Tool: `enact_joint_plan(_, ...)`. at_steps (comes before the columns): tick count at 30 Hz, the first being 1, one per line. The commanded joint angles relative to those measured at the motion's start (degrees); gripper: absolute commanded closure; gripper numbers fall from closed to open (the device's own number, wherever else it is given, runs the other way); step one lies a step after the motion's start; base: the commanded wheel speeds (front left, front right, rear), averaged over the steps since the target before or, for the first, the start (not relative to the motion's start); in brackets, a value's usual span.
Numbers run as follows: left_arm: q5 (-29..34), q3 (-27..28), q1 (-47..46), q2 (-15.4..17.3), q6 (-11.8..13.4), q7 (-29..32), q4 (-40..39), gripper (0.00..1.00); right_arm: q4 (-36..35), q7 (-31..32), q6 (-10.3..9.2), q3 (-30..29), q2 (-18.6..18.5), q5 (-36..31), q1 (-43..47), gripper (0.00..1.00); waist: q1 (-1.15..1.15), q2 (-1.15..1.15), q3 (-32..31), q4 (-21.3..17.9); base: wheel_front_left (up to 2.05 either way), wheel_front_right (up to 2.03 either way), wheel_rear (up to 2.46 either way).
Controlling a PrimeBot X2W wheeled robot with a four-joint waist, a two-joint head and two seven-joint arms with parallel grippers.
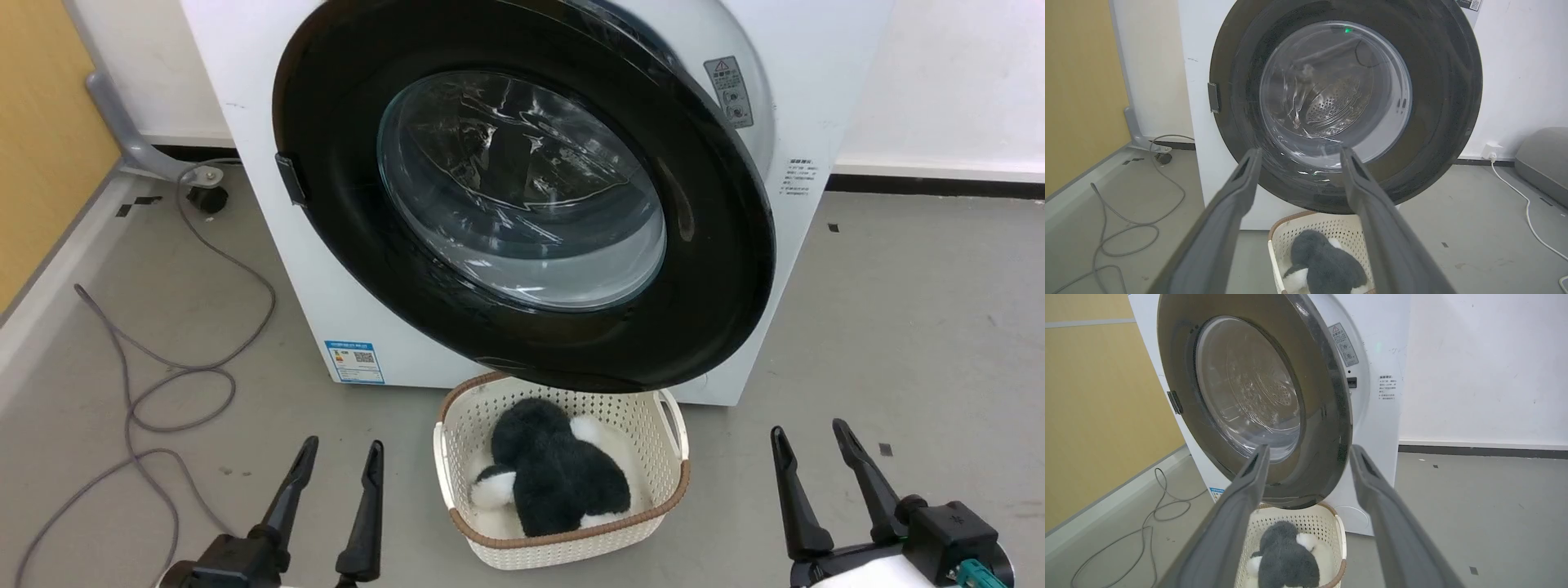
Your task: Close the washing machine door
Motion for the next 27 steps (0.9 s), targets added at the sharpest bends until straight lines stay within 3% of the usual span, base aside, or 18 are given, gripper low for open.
enact_joint_plan(1,0.9,0.5,0.7,-0.6,-0.6,-0.2,0.2,0.0,0.1,-0.3,0.05,0.2,0.1,0.2,0.6,0.0,0.0,0.0,0.0,0.1,0.0,0.0,0.0)
enact_joint_plan(6,2.7,1.2,0.4,-2.0,-2.0,-0.2,0.7,0.0,0.2,-0.3,0.05,0.7,0.1,0.4,0.7,0.0,0.0,0.0,0.3,0.8,0.0,0.0,0.0)
enact_joint_plan(7,3.0,1.3,0.3,-2.2,-2.3,-0.2,0.7,0.0,0.2,-0.3,0.05,0.9,0.1,0.3,0.6,0.54,0.0,0.0,0.5,1.0,0.0,0.0,0.0)
enact_joint_plan(8,3.2,1.4,0.1,-2.4,-2.5,-0.2,0.7,0.0,0.1,-0.3,0.05,1.0,0.1,0.2,0.5,1.0,0.0,0.0,0.9,1.3,0.0,0.0,0.0)
enact_joint_plan(15,4.7,1.8,-1.9,-3.7,-4.0,-0.2,0.6,0.0,-1.0,0.8,0.05,4.9,-2.7,-0.6,-3.5,1.0,0.0,0.0,5.1,3.6,0.0,0.0,0.0)
enact_joint_plan(21,5.4,1.8,-5.1,-4.8,-4.8,-0.2,0.4,0.0,-1.6,4.5,0.05,9.9,-10.6,1.4,-13.1,1.0,0.0,0.0,10.8,6.0,0.0,0.0,0.0)
enact_joint_plan(27,5.7,1.5,-8.4,-5.6,-5.5,-0.2,0.4,0.0,0.7,8.6,0.05,12.5,-18.0,8.2,-24.6,1.0,0.0,0.0,16.0,8.3,0.0,0.0,0.0)
